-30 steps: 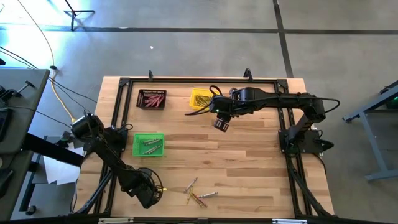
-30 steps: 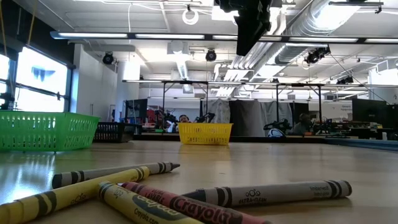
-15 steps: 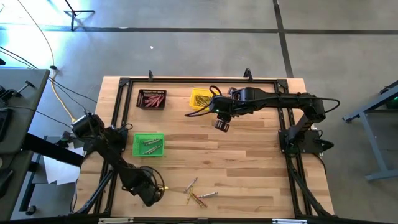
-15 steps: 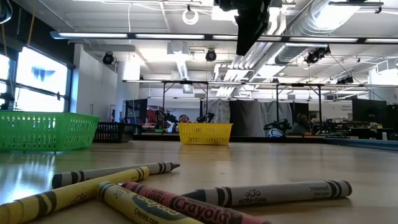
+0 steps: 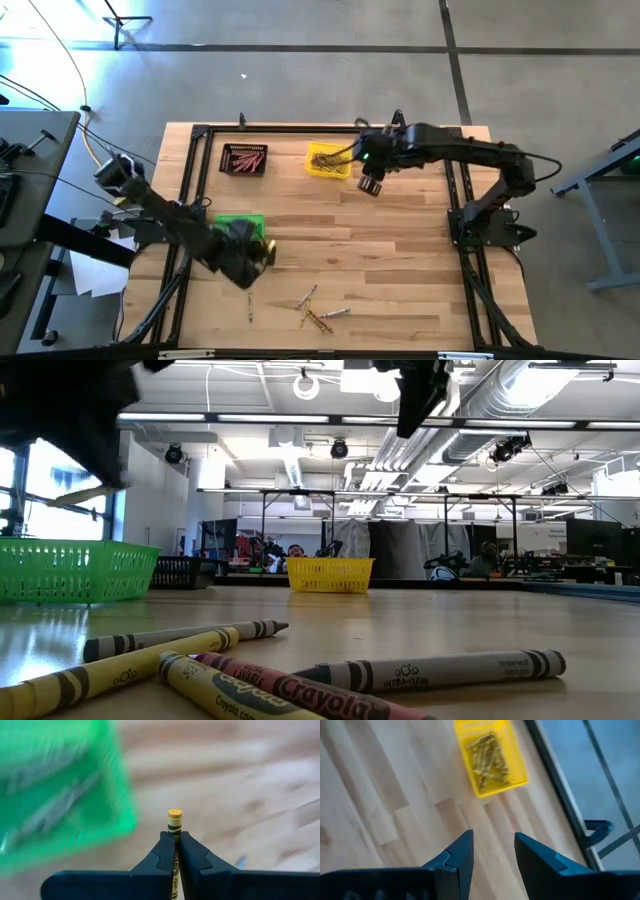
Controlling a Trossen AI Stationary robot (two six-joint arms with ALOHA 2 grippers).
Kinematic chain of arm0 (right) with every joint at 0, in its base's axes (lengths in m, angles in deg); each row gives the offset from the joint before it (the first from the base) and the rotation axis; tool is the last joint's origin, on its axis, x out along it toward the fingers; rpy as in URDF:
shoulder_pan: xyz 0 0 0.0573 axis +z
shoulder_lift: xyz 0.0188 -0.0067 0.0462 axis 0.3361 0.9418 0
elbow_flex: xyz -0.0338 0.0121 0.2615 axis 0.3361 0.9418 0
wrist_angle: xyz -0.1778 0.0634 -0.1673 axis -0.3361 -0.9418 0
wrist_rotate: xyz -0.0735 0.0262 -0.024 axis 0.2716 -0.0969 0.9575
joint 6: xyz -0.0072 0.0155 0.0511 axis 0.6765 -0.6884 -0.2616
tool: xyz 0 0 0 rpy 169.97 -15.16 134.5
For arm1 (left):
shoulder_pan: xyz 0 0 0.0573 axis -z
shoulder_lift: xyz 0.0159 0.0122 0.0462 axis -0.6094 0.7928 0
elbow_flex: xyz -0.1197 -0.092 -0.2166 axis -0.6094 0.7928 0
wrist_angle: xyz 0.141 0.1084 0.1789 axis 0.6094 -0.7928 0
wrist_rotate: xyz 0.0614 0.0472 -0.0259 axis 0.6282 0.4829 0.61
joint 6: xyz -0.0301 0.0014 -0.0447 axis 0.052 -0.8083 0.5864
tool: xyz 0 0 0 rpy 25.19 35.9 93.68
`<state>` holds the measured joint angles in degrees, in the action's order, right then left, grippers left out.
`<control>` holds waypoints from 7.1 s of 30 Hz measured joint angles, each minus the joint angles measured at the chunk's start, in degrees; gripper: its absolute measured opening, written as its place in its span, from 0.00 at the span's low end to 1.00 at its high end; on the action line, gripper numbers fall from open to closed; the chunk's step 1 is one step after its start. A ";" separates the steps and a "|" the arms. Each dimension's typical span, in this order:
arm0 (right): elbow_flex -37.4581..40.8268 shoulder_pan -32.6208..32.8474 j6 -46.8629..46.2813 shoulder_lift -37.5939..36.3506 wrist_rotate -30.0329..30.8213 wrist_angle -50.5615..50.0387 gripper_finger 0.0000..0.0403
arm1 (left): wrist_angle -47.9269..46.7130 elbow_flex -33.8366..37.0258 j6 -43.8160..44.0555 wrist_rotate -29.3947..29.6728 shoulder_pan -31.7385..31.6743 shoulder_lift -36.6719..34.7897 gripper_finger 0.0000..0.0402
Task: Sort crayons
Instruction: Put the yellow crayon into the yellow bin, then put the blue crayon into the green bin
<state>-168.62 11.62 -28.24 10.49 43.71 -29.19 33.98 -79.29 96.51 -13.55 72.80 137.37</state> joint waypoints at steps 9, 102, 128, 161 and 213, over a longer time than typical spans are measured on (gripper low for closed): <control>-0.01 -9.25 4.66 -5.99 0.00 1.41 0.32 | 11.56 -0.10 -38.31 16.77 -23.32 -7.58 0.00; 0.09 16.13 -27.91 12.65 -8.34 1.19 0.32 | 16.74 -0.17 -14.92 -22.24 8.35 16.44 0.19; 0.09 19.71 -16.91 13.11 -7.28 1.09 0.32 | 2.02 -10.67 16.52 -21.00 14.52 16.47 0.19; 0.09 19.66 -9.49 13.11 -4.22 2.59 0.32 | 4.71 -10.66 15.93 -28.35 10.66 24.76 0.19; -1.88 13.55 -0.50 -9.76 3.00 1.19 0.32 | -39.28 -19.03 10.42 5.08 -6.70 16.40 0.00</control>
<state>-170.50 25.17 -28.74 0.73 46.71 -28.00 -5.30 -98.32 106.93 -8.47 66.11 153.77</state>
